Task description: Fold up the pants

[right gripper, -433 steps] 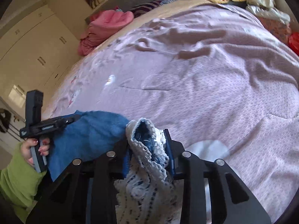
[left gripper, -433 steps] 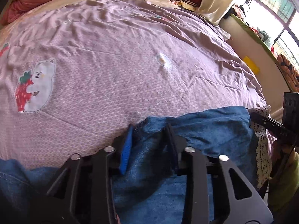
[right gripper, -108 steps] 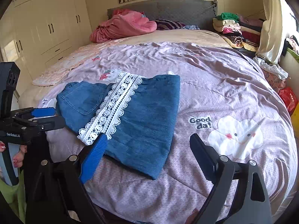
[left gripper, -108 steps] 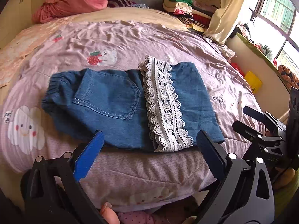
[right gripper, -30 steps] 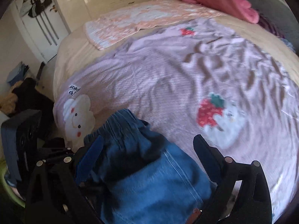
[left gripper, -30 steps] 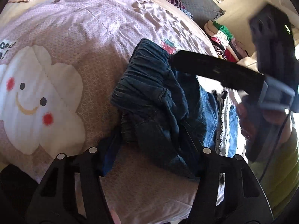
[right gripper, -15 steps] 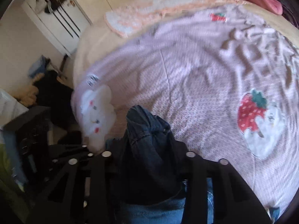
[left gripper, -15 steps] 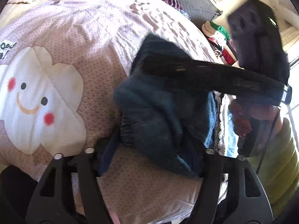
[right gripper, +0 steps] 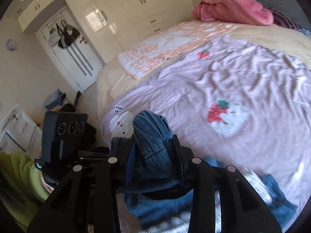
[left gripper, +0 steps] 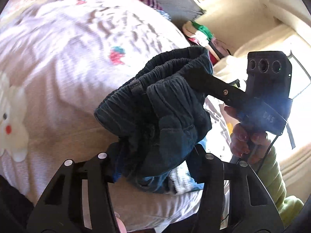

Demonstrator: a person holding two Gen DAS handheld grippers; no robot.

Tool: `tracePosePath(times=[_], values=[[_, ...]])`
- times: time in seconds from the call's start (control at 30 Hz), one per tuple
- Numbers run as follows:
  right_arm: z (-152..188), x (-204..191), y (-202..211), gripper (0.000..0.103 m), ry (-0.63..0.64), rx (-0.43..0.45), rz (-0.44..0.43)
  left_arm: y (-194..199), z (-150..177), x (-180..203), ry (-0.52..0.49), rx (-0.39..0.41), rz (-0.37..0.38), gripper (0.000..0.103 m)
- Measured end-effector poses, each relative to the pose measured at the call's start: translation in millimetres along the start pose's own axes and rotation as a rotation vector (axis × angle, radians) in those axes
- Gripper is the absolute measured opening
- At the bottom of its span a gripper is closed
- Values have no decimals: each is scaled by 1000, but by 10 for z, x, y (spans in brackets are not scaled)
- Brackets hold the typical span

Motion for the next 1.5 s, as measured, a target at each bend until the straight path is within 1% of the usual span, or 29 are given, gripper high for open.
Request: tracePosePath(times=[0.17, 0.3, 0.4, 0.5, 0.53, 0.57, 0.6, 0.63, 0.7, 0.77, 0.8, 0.9, 0.97, 1.03, 1.07, 1.13, 1.17, 1.23, 1.3, 1.4, 1.43, 1.5], values=[[208, 198, 412, 33, -28, 54, 37, -192, 65, 406, -99, -18, -30, 44], [409, 353, 622, 33, -61, 84, 52, -416, 167, 652, -162, -48, -49, 44], [577, 463, 712, 34, -96, 101, 60, -538, 210, 706, -187, -67, -67, 44], [736, 549, 785, 37, -130, 119, 50, -599, 283, 777, -213, -74, -88, 44], [775, 566, 801, 41, -141, 124, 52, -598, 321, 814, -223, -76, -85, 44], [836, 599, 833, 43, -158, 130, 55, -605, 332, 835, -229, -77, -79, 48], [888, 622, 871, 47, -172, 137, 55, -629, 350, 862, -236, -78, -74, 51], [938, 643, 920, 54, -189, 149, 50, -643, 367, 881, -244, -81, -66, 51], [1020, 662, 997, 63, -209, 164, 68, -661, 427, 932, -260, -90, -53, 53], [1115, 681, 1071, 66, -230, 175, 83, -696, 476, 975, -272, -100, -38, 54], [1165, 694, 1098, 70, -234, 176, 101, -733, 492, 1002, -282, -108, -28, 54], [1304, 720, 1151, 72, -269, 177, 139, -819, 602, 1089, -320, -144, -18, 55], [1391, 739, 1188, 73, -292, 180, 176, -918, 730, 1101, -335, -196, -13, 56], [1442, 752, 1202, 75, -309, 181, 184, -1033, 854, 1060, -346, -247, -22, 56], [1469, 753, 1202, 76, -322, 181, 190, -1071, 902, 1045, -356, -264, -30, 56], [1491, 752, 1178, 78, -335, 167, 202, -1086, 954, 1054, -375, -278, -21, 56], [1495, 739, 1162, 78, -339, 161, 213, -1070, 961, 1072, -379, -280, -11, 56], [1503, 729, 1134, 83, -345, 150, 218, -1007, 949, 1103, -382, -277, 10, 58], [1485, 740, 1088, 83, -366, 135, 225, -905, 921, 1108, -392, -266, 7, 59], [1483, 780, 1033, 84, -408, 121, 215, -671, 833, 1099, -405, -204, -10, 60], [1482, 798, 1010, 84, -424, 119, 202, -581, 767, 1072, -408, -174, -37, 60], [1482, 861, 962, 87, -468, 115, 193, -545, 658, 992, -423, -151, -120, 60]])
Point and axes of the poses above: each gripper's, at about its wrist camera, not at the fingertips, and y roughly against the way its jaws point, x to its right, z to its underside, the point moved 5 cm from there along -y, roughly the way its jaws point, and after that the axes turned 3 degrees about z, right-handed, at the moved point
